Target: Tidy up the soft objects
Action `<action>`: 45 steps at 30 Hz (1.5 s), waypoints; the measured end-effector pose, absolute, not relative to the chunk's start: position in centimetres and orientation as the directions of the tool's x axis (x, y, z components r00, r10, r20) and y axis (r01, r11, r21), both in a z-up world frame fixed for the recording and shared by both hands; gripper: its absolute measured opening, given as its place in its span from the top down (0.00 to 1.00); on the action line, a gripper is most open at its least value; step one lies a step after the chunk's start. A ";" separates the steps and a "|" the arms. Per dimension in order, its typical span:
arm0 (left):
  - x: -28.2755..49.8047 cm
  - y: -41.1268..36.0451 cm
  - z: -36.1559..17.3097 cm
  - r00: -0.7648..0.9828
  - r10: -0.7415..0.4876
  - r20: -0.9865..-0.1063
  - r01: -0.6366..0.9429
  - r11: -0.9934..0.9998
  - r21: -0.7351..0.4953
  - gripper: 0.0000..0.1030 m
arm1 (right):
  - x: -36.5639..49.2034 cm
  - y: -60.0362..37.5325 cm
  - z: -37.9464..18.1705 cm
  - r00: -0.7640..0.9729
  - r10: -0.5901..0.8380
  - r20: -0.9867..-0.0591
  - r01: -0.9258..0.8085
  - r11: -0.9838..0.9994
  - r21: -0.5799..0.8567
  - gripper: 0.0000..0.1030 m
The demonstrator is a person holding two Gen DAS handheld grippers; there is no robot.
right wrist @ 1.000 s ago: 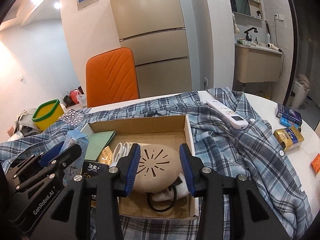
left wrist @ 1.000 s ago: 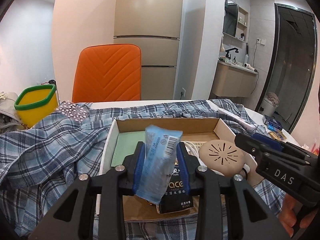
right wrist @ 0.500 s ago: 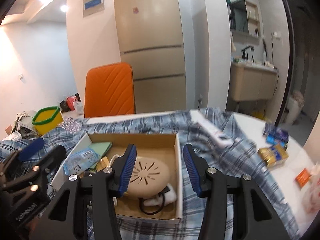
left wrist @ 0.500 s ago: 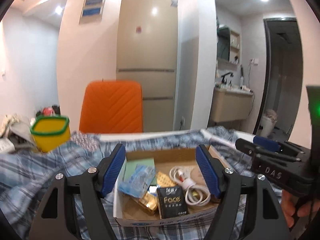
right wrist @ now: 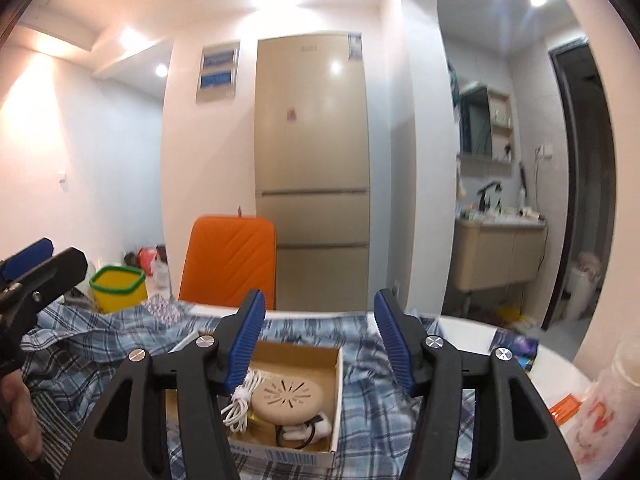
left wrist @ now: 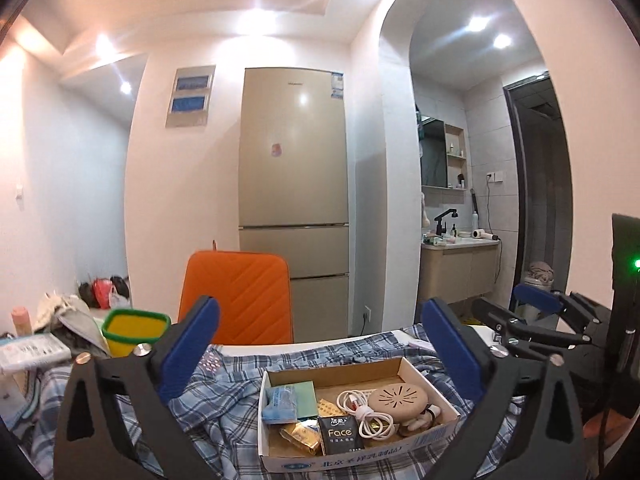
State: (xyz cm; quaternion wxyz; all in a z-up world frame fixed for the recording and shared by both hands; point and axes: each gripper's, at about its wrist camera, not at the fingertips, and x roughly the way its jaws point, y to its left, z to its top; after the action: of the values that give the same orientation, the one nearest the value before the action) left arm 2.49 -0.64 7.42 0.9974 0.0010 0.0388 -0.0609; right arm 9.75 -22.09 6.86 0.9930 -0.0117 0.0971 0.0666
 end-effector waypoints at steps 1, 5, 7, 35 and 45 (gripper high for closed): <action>2.2 -0.9 7.6 0.990 -0.126 -0.070 0.126 0.992 0.001 0.01 | 9.3 -22.2 7.1 0.974 0.133 -0.184 -0.137 0.990 -0.009 0.29; 0.8 -1.2 7.5 0.992 -0.122 -0.035 0.123 0.992 0.019 0.01 | 7.8 -22.8 7.8 0.979 0.142 -0.145 -0.142 0.990 0.011 0.15; 0.5 -1.0 7.3 0.992 -0.123 -0.029 0.124 0.992 0.014 0.01 | 7.1 -22.9 8.1 0.980 0.147 -0.131 -0.146 0.989 0.019 0.13; -1.6 -0.9 1.8 0.992 -0.117 -0.043 0.120 0.991 0.056 0.01 | 3.6 -23.1 4.2 0.980 0.171 -0.101 -0.175 0.984 -0.032 0.00; -1.6 -0.6 1.2 0.992 -0.114 -0.055 0.116 0.993 0.036 0.01 | 3.4 -23.0 3.0 0.981 0.169 -0.099 -0.172 0.985 -0.027 0.00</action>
State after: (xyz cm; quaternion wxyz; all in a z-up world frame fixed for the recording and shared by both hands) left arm -1.55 -0.60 1.21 0.9978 0.0196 0.0266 -0.0578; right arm 3.35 -23.02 3.05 0.9950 -0.0175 0.0482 0.0858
